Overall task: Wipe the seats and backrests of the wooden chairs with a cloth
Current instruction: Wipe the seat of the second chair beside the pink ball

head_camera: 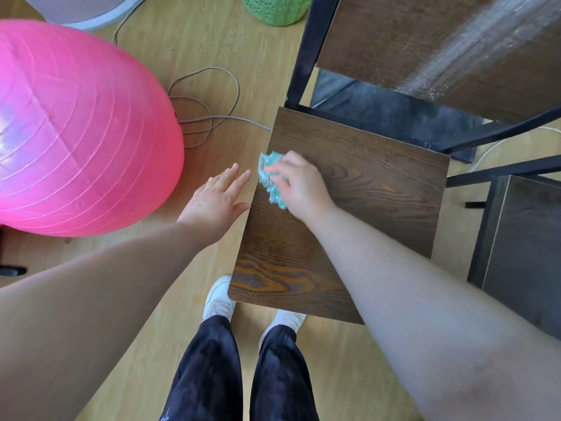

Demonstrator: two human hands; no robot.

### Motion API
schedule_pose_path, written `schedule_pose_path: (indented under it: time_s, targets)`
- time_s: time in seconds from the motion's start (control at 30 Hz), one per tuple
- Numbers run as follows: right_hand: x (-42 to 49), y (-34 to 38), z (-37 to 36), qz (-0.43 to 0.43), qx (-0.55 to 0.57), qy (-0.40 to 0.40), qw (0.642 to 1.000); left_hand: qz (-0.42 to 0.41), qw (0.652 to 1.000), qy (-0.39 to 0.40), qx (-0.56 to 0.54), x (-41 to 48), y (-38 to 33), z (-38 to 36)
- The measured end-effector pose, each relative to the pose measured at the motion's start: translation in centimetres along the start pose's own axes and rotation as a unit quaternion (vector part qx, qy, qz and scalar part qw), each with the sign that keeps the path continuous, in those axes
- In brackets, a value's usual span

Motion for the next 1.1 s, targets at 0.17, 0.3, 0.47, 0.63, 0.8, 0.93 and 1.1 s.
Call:
schedule_pose_path:
  time_s: [0.17,0.3,0.47,0.63,0.8,0.93,1.1]
  targets:
    - [-8.2,1.1,-1.2,0.011,0.037,0.035,0.999,-0.004,1.0,-0.01,0.012,-0.7,0.1,0.3]
    - [-13.0,1.6,-1.7,0.005,0.052,0.098,0.994,-0.032,0.999,-0.024,0.019,-1.5,-0.6,0.3]
    - [-12.7,-1.6,3.7,-0.058,0.04,-0.002,0.997,-0.035,0.999,-0.034,0.013,-1.8,-1.2,-0.2]
    - [-10.0,-10.2,13.9,-0.222,-0.041,-0.186,0.956,-0.022,0.999,-0.03,0.005,-2.9,-1.2,-1.0]
    - [-10.9,-15.5,15.0,-0.305,-0.095,-0.156,0.935,-0.017,1.0,-0.02,0.005,-3.7,-0.8,-1.6]
    - [-11.4,-13.8,12.9,-0.284,-0.069,-0.144,0.946,-0.013,1.0,-0.017,0.004,-4.1,-0.7,-1.7]
    - [-11.0,-9.2,7.9,-0.184,-0.044,-0.101,0.977,-0.021,1.0,-0.006,0.019,-4.2,-0.8,-1.7]
Point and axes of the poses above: each hand's wrist, its own x-axis towards the middle knuckle, its own z-axis out of the back of the hand, y = z × x, the point moved 7 cm from there along x, towards the middle knuckle, and after that the axes turned 13 degrees about -y, right-handed, at the moved point
